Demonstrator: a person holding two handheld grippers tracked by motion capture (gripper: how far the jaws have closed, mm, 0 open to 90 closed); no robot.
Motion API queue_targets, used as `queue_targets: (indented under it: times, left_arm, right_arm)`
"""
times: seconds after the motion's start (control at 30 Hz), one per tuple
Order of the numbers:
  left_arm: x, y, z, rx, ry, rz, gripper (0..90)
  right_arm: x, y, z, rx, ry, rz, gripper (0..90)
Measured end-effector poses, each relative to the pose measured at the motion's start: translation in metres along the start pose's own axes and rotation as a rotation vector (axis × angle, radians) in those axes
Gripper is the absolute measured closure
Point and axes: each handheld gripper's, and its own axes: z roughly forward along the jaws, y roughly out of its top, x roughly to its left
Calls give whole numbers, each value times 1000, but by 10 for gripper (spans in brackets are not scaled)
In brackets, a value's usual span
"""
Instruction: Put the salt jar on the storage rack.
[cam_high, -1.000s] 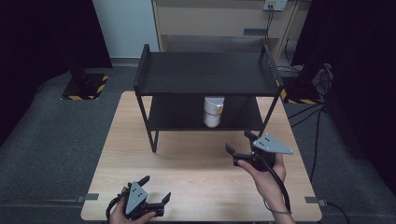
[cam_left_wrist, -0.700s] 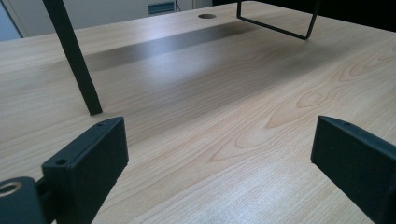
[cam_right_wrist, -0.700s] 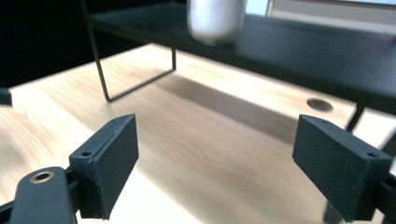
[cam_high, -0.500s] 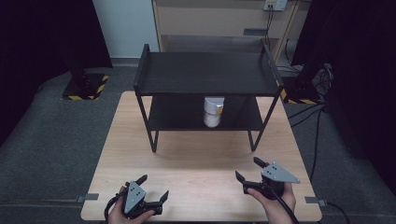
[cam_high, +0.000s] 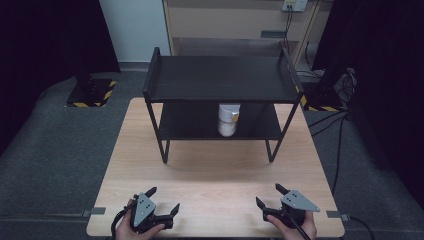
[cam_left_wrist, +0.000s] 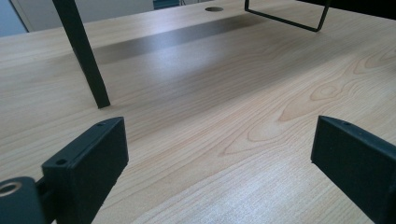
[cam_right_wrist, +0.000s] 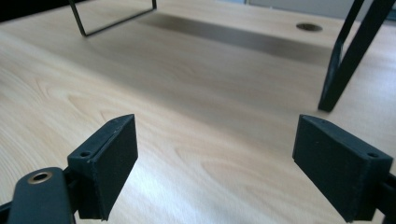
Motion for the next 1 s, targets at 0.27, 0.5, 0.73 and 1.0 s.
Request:
queue_targets:
  times: [0.27,0.5,0.73,1.0]
  left_arm:
    - [-1,0,4,20,15,13,30]
    - [-2,-1,4,13,12,18,38]
    - [-3,-1,2,-3,15,14,37]
    - [-3,-2,0,-11,12,14,37]
  right_arm:
    - [-2,-6,-2,23,-39,22,141]
    - [-3,-8,-2,20,-54,26,141]
    - [0,-7,-4,0,-52,18,142]
    - [1,-8,-4,4,-56,19,142]
